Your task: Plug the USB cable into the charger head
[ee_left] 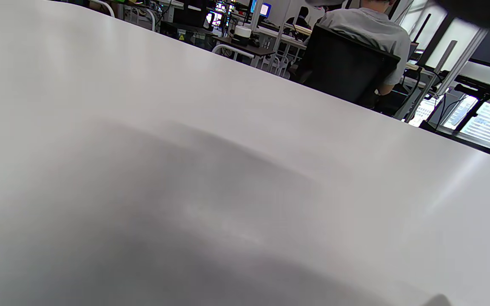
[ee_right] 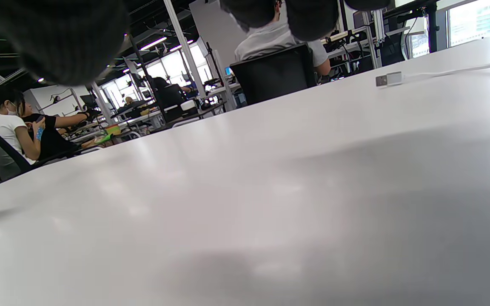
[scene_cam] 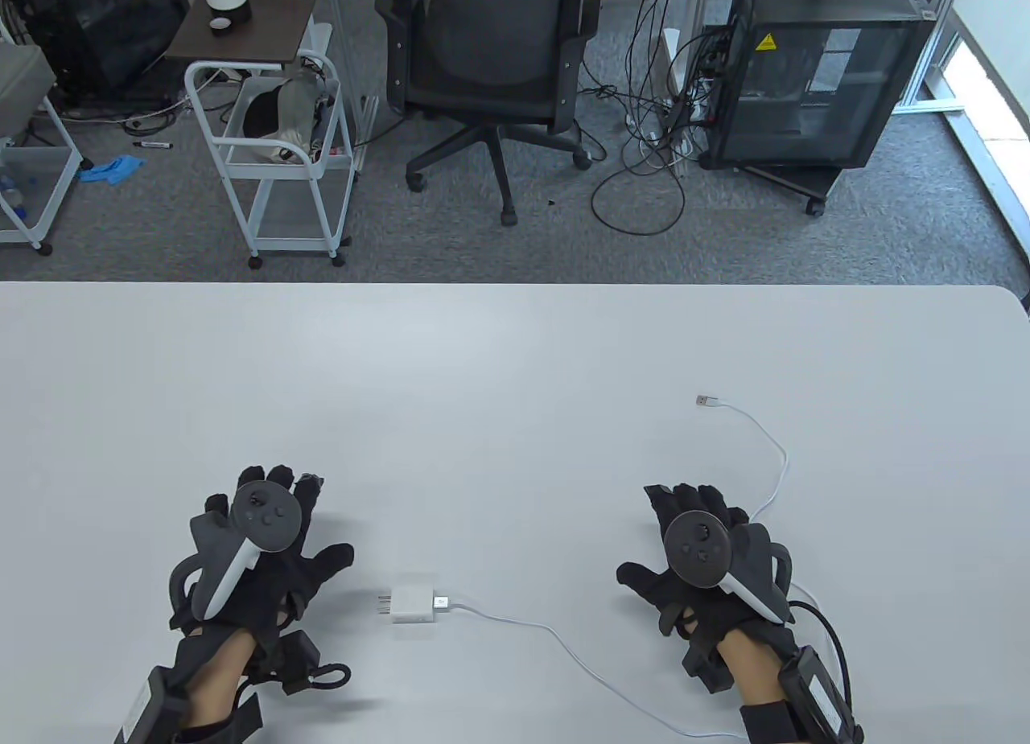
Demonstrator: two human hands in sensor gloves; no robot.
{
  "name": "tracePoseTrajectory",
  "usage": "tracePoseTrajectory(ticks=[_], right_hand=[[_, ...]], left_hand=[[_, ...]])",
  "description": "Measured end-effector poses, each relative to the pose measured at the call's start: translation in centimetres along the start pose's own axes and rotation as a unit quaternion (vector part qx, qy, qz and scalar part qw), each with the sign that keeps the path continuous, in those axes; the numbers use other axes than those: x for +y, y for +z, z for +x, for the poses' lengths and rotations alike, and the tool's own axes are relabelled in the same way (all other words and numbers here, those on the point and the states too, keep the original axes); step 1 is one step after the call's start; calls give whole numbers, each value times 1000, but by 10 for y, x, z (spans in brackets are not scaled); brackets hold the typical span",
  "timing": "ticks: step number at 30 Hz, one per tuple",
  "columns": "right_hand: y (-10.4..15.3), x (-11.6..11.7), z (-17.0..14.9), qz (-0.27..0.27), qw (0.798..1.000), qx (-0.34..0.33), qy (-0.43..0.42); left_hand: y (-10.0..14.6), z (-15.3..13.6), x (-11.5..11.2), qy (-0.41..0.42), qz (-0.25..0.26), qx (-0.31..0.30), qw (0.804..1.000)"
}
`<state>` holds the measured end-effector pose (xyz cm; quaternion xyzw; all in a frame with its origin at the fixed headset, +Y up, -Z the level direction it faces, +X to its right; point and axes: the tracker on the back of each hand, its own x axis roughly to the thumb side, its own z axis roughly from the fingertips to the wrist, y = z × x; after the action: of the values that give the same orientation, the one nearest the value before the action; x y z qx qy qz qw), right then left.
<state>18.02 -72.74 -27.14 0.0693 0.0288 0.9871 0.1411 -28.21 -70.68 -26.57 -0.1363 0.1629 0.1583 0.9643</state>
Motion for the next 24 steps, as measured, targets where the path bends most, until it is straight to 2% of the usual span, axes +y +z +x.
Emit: tracePoseTrajectory(ticks=[12,24], right_hand=[[-2,4,-4,9,1000,3,3],[0,1,0,4,1000,-6,-9]], left_hand=[[-8,-4,-8,-10,-33,22,999],[-8,-6,-8,-17,-24,27,999]])
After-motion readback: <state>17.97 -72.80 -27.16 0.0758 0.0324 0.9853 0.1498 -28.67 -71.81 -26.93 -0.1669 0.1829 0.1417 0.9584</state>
